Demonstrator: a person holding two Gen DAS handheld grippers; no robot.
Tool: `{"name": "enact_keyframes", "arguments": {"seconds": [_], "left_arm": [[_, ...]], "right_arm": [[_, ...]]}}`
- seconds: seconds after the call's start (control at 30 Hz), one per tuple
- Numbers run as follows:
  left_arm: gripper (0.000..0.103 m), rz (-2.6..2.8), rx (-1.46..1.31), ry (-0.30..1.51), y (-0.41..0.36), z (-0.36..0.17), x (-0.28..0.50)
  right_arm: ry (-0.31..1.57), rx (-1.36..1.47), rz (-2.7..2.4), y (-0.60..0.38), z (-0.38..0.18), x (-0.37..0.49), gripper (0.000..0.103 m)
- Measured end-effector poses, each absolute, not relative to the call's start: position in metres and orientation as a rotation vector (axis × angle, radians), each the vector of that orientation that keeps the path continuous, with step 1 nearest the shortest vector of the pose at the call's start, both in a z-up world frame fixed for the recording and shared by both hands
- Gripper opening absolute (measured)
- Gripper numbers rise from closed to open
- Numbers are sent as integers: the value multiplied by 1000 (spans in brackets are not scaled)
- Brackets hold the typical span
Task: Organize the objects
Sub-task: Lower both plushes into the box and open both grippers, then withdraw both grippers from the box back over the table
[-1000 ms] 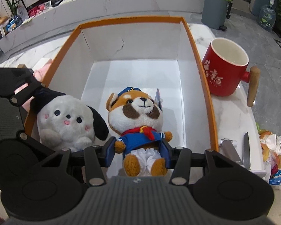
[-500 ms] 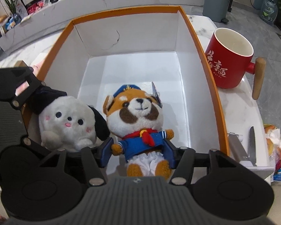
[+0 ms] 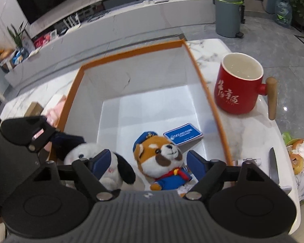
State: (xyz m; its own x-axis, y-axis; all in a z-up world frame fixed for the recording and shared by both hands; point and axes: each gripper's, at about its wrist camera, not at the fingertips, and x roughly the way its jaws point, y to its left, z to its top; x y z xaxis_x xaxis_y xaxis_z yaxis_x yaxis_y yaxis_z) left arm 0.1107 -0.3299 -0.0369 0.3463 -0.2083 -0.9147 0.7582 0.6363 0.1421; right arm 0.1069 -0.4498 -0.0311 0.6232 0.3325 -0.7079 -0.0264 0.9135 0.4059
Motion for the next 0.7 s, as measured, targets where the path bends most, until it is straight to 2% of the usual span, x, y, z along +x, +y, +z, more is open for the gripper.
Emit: {"name": "enact_keyframes", "arguments": {"seconds": [0.23, 0.7], "left_arm": [[103, -710, 516, 1029, -314, -17, 110], [103, -687, 311, 783, -242, 32, 84]], "right_arm": [[810, 454, 204, -462, -25, 103, 83], [665, 538, 292, -459, -9, 96, 83]]}}
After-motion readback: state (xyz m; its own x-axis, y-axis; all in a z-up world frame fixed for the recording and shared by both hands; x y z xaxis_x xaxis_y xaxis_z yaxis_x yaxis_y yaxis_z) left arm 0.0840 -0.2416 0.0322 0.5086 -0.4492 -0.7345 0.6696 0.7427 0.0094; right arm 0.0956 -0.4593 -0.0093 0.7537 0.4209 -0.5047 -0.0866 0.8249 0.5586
